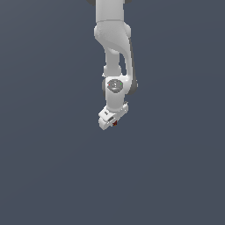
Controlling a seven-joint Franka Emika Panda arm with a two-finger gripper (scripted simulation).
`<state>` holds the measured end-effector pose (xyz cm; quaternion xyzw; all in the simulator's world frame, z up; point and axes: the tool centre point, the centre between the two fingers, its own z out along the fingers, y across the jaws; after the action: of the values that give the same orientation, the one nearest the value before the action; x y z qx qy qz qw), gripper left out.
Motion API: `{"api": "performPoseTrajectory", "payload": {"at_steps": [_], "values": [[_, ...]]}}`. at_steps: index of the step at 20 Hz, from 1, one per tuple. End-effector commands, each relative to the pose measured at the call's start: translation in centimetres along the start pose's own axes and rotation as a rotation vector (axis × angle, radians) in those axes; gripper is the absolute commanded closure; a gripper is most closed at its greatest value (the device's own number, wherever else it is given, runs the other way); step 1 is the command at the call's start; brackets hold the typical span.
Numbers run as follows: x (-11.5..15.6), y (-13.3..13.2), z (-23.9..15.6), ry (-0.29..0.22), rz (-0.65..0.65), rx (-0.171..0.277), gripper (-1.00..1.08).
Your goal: Pick up the object and move it to a goal position.
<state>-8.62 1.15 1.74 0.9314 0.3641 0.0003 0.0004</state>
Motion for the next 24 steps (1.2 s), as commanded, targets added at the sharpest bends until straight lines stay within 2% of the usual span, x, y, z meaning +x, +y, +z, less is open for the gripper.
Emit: {"api": "performPoseTrajectory", "payload": {"at_steps": [1, 11, 24], "values": [[0.0, 0.0, -0.1, 0.0, -0.001, 0.0, 1.08], [-0.6, 2.2, -4.0, 0.0, -0.001, 0.001, 1.08], [-2.4, 8.6, -15.7, 0.002, -0.002, 0.002, 1.08]]}}
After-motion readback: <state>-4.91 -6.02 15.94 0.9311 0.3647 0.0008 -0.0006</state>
